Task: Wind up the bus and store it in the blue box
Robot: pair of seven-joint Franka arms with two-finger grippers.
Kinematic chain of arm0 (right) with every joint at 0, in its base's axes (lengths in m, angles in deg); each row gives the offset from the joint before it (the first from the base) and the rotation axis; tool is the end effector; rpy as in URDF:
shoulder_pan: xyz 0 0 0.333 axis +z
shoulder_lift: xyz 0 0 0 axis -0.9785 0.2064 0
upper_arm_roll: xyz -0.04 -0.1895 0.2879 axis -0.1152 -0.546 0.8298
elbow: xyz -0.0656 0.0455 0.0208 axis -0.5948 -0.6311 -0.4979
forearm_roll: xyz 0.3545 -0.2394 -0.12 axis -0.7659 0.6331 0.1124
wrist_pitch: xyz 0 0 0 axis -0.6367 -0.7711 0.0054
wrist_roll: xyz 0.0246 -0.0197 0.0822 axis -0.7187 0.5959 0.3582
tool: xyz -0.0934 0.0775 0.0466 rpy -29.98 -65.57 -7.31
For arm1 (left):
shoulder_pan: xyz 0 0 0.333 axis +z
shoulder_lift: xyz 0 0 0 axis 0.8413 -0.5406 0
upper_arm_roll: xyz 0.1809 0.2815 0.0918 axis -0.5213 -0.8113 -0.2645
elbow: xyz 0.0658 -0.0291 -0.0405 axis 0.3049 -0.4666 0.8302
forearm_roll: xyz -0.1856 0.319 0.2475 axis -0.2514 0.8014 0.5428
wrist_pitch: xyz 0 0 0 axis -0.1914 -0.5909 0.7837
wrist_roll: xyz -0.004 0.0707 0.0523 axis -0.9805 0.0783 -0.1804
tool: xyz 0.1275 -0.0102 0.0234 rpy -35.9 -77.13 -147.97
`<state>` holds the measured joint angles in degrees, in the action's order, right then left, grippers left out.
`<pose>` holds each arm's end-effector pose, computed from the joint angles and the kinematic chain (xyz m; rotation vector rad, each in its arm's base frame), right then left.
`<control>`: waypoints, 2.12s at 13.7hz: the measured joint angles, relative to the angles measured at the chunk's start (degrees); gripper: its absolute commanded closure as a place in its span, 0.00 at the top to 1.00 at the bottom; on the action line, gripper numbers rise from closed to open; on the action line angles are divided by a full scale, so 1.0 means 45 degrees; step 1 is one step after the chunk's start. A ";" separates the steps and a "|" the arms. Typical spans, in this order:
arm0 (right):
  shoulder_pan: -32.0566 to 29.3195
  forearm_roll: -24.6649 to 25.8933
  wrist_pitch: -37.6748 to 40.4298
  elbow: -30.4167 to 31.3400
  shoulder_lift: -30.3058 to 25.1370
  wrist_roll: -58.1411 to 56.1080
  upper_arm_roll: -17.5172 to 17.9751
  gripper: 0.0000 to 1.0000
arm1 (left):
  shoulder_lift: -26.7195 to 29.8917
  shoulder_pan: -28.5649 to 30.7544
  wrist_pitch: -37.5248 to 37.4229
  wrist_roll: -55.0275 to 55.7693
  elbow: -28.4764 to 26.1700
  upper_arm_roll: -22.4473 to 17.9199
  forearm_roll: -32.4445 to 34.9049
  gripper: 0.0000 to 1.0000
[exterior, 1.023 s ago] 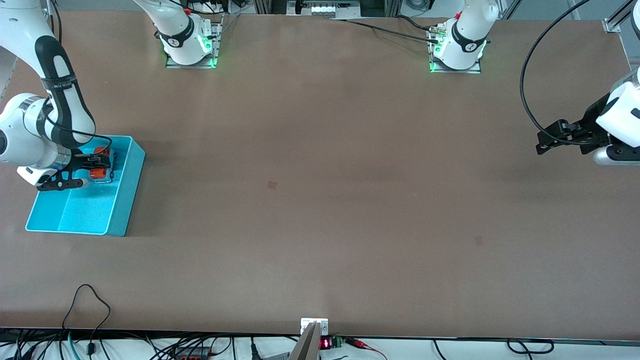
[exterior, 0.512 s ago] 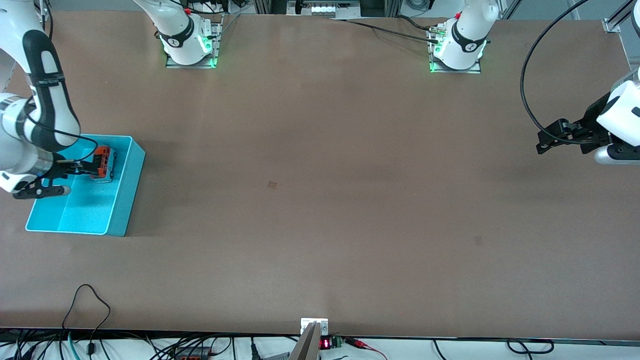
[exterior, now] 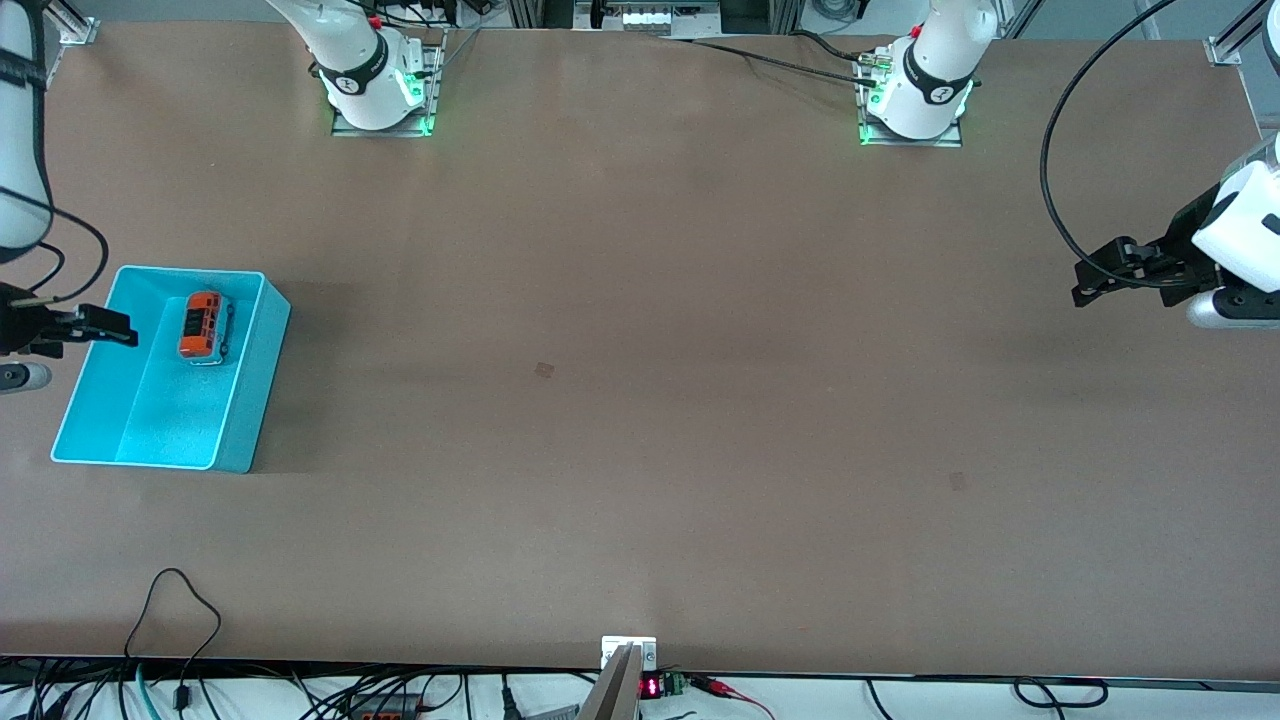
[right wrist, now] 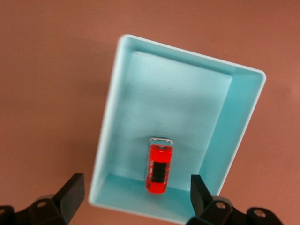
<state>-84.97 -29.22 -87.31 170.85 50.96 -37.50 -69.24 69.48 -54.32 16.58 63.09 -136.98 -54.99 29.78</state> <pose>0.6801 -0.1520 0.4525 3.1010 0.3408 -0.1649 0.6439 -0.0146 0.5968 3.1342 0.0322 0.0196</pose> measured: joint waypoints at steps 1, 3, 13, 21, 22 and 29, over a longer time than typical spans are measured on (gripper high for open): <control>0.0044 0.0000 0.0598 -0.0484 -0.0198 0.0010 0.0336 1.00 | 0.0000 0.0000 -0.0051 -0.0005 0.0000 0.0000 0.0000 1.00; 0.0152 0.0123 0.1530 -0.1047 -0.0751 0.0009 0.1090 1.00 | 0.0000 0.0000 -0.0058 -0.0015 0.0000 0.0003 0.0000 1.00; 0.0361 -0.0006 0.3657 -0.1069 -0.1930 0.1389 0.1832 1.00 | 0.0000 0.0041 -0.0061 -0.0022 0.0000 -0.0002 0.0000 1.00; 0.1300 0.0015 0.3596 -0.1079 -0.1859 0.1576 0.1136 1.00 | 0.0000 0.0056 -0.0061 -0.0022 0.0000 -0.0008 0.0000 1.00; 0.1519 0.0015 0.3593 -0.1078 -0.1858 0.1576 0.0851 1.00 | 0.0000 0.0058 -0.0061 -0.0022 0.0000 -0.0008 0.0000 1.00; 0.1693 0.0015 0.3587 -0.1079 -0.1858 0.1577 0.0629 1.00 | 0.0000 0.0058 -0.0034 -0.0022 0.0000 -0.0005 0.0000 1.00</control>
<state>-77.36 -29.15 -71.17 165.99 42.60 -30.40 -66.41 69.48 -54.06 16.42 62.99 -136.98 -55.01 29.78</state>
